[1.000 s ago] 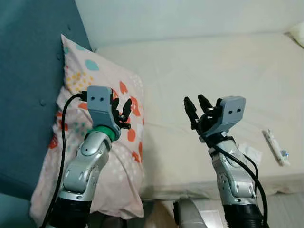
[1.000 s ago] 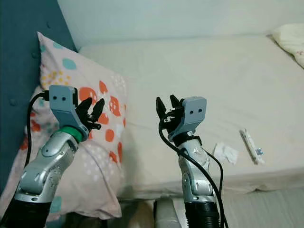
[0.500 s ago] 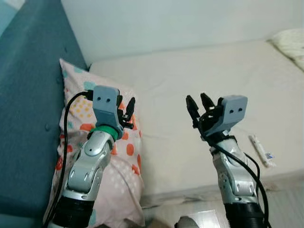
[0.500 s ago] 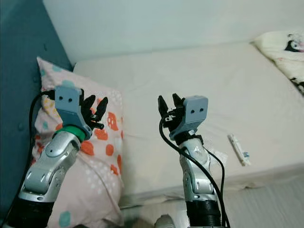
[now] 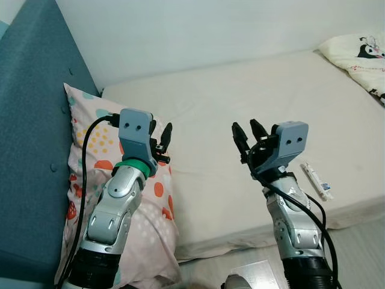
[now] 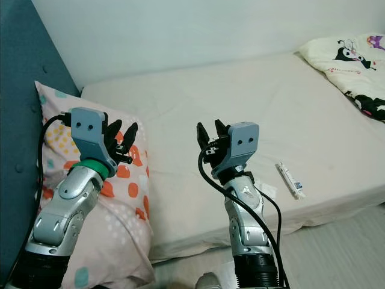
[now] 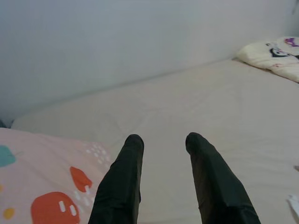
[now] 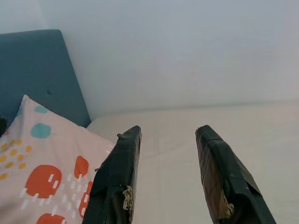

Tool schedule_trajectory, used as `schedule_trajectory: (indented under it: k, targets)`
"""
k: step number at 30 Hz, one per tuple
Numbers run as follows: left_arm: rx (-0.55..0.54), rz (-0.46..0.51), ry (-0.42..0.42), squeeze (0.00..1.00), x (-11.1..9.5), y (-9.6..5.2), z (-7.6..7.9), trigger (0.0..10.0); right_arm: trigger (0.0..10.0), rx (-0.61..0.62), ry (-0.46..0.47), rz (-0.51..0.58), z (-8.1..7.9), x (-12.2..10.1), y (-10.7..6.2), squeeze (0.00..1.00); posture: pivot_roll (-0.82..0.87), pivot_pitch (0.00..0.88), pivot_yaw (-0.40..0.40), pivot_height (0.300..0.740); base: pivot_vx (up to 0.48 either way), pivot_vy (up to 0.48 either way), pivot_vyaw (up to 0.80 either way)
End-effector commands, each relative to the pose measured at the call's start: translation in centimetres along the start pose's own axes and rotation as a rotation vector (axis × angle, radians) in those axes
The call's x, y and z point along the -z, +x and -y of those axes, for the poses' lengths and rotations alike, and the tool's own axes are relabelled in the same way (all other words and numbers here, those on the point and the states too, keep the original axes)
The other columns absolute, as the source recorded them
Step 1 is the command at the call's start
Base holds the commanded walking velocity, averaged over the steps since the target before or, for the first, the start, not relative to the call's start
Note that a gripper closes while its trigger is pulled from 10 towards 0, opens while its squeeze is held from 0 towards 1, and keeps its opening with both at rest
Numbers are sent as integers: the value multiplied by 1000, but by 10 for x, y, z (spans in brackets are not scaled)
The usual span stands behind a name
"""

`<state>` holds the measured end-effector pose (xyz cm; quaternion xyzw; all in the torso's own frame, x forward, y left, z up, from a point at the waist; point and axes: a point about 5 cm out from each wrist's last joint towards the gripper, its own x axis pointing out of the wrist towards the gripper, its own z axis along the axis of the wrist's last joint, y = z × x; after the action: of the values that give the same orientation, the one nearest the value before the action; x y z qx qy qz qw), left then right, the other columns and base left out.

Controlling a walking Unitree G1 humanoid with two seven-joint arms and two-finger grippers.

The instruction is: Clean up the room

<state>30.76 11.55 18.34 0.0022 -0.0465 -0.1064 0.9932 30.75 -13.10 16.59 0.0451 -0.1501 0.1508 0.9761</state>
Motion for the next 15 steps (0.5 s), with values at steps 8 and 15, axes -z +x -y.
schedule_trajectory:
  k: [8,15]
  targets:
    - [28,-7,27,0,6,-3,2,10000,10000,-3,4,-16,-2,5,-1,0,-107,27,82,712,0,-139,0]
    - [26,-7,27,0,6,-3,1,10000,10000,-1,-4,-25,-3,6,-2,0,-107,27,84,712,0,-440,172]
